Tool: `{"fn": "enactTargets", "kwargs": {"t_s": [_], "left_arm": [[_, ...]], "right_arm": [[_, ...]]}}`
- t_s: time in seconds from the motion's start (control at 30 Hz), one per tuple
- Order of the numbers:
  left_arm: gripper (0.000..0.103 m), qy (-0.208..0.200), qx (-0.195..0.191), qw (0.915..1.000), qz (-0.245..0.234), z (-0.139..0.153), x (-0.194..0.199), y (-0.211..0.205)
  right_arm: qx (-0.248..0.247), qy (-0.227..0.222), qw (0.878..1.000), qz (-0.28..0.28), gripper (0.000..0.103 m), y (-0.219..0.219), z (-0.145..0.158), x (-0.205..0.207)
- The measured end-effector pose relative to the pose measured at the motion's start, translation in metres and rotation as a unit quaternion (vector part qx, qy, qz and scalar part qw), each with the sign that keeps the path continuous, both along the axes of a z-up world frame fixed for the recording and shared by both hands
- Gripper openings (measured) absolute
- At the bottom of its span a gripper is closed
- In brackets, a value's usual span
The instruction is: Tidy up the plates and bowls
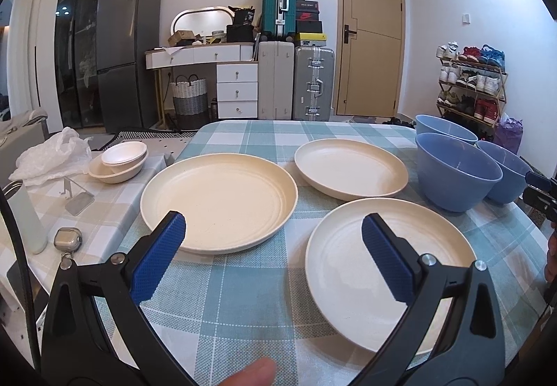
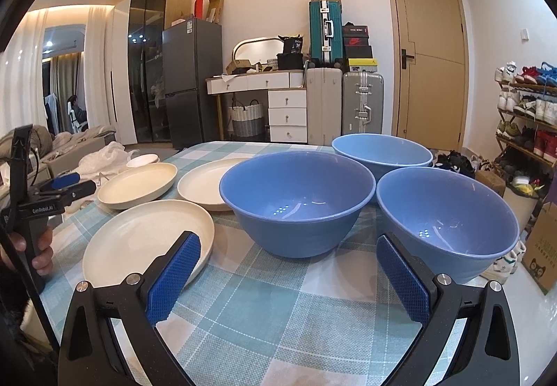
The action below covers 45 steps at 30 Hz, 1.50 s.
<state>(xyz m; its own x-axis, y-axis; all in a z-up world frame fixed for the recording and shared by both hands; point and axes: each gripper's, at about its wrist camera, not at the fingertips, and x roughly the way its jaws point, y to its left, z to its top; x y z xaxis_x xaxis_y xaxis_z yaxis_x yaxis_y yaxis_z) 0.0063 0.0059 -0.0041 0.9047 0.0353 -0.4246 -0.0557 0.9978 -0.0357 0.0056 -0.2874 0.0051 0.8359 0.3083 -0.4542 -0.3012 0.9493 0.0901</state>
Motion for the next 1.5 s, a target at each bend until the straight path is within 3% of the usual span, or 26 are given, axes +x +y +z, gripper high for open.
{"fn": "enactTargets", "kwargs": {"t_s": [0.7, 0.9, 1.17, 1.5], "left_arm": [[0.101, 0.013, -0.001, 0.9995, 0.029, 0.06, -0.024, 0.006], [0.101, 0.026, -0.016, 0.9989, 0.035, 0.071, -0.024, 0.009], [0.101, 0.053, -0.044, 0.9957, 0.063, 0.068, -0.015, 0.03], [0.101, 0.083, -0.044, 0.9916, 0.089, 0.047, 0.008, 0.063]], "right_arm": [[-0.006, 0.019, 0.998, 0.067, 0.103, 0.05, 0.045, 0.006], [-0.011, 0.02, 0.996, 0.09, 0.103, 0.07, 0.061, 0.01], [-0.027, 0.025, 0.991, 0.127, 0.103, 0.109, 0.075, 0.026], [-0.044, 0.047, 0.985, 0.158, 0.103, 0.162, 0.066, 0.057]]}}
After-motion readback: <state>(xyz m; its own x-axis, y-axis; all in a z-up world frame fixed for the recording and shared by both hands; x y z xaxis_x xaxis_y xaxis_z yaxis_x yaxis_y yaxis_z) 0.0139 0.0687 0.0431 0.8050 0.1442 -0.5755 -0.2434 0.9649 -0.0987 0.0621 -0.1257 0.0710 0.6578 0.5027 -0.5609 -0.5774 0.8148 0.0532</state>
